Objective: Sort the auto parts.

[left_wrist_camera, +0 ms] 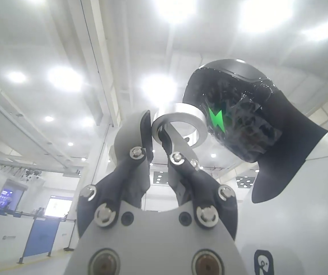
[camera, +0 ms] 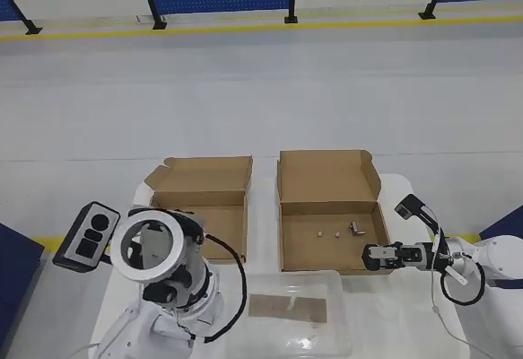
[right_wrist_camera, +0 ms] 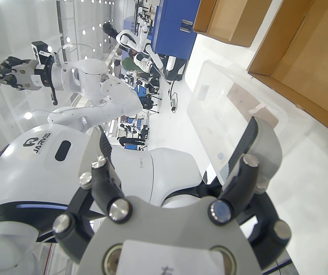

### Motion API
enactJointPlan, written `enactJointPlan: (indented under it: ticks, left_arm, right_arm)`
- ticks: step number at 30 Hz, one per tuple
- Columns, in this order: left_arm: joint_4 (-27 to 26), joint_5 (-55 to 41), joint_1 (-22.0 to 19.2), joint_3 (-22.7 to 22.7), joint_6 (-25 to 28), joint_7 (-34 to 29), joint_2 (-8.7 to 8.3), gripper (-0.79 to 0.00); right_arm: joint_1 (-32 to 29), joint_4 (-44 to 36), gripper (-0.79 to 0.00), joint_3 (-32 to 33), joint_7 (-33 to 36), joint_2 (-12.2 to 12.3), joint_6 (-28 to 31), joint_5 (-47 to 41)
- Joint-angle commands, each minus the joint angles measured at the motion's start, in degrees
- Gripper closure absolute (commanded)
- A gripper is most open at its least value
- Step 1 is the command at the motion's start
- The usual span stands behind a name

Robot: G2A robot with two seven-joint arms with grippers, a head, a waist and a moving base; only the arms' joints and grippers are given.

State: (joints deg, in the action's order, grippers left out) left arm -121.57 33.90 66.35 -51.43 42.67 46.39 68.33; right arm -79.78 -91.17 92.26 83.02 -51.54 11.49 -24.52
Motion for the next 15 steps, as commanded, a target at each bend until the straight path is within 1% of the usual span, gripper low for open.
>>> enactJointPlan:
  ticks: [1,5,11,15]
  left_arm:
    - [0.11,0.68,0.03,-0.5,-0.51,-0.72,0.26,0.0]
    - [0.66,3.91,0.3,-1.48,-1.74,-2.34,0.71,0.0]
    - [1.06,8.44,0.99,-2.17,-2.22,-4.37,1.29,0.0]
    - [1.48,7.56,1.37,-1.93,-1.26,-4.81,1.74,0.0]
  right_arm:
    - [0.0,0.0,-0.785,0.0,0.0,0.0,0.0,0.0]
    - [0.0,0.0,-0.785,0.0,0.0,0.0,0.0,0.0]
    - [0.0,0.0,-0.785,0.0,0.0,0.0,0.0,0.0]
    - [0.0,0.0,-0.785,0.0,0.0,0.0,0.0,0.0]
